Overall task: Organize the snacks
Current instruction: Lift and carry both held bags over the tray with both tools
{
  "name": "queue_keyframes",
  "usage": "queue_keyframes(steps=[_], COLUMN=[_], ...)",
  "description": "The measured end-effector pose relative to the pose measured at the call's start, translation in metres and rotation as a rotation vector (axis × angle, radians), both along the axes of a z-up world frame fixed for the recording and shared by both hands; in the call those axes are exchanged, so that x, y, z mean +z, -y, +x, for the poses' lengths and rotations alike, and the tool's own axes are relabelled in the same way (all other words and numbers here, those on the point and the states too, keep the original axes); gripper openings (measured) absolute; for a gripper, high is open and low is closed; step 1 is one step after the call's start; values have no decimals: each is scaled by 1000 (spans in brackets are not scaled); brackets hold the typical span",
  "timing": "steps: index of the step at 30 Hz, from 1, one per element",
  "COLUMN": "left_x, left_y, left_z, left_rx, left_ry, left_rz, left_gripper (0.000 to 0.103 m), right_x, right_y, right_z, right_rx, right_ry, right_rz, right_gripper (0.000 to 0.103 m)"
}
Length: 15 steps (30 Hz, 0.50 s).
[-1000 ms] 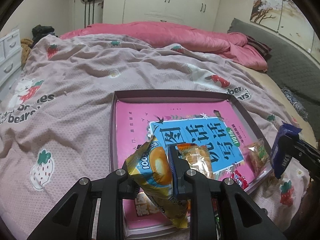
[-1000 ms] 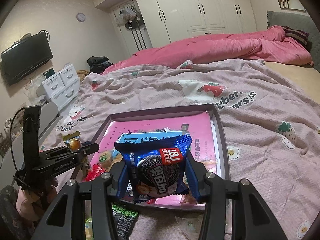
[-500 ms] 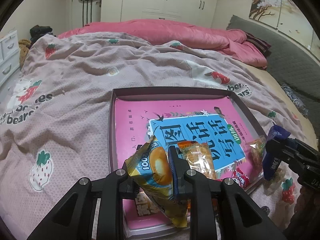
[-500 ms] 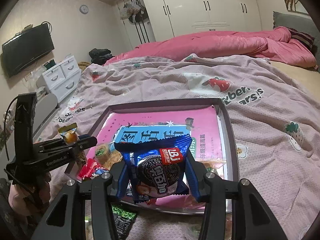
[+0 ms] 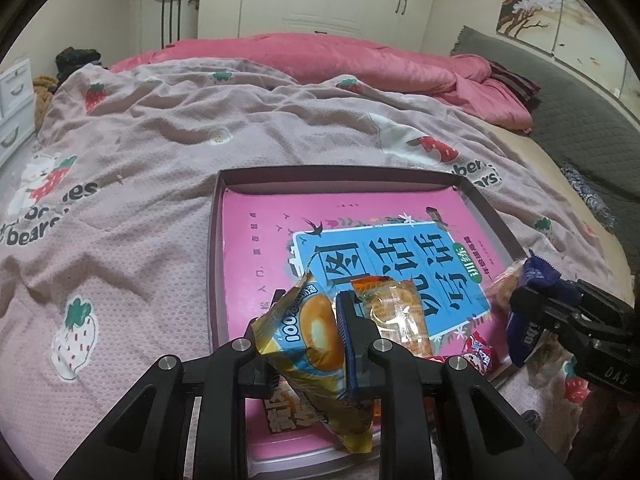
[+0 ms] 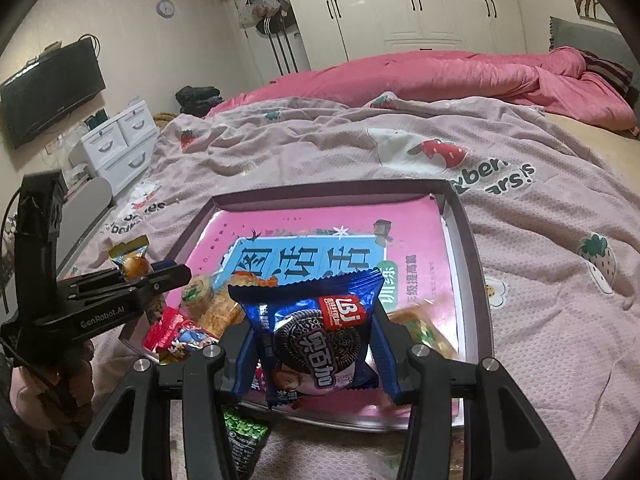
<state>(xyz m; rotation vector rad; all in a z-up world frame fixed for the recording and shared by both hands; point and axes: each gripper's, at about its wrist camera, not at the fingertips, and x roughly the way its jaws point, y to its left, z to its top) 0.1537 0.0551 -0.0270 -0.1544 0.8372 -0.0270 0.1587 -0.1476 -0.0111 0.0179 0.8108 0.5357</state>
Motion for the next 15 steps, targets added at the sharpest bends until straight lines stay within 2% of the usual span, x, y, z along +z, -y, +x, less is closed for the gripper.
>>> queue_keyframes(steps=[15], left_x=[-4], left_y=[1], left_z=[2], left_rx=[0], left_ry=[-5], left_rz=[4], left_gripper=[25], right_x=[-16], right_y=[-2], right_z=[5], right_rx=[6], right_ry=[-41], right_rz=[-22], right_gripper=[49])
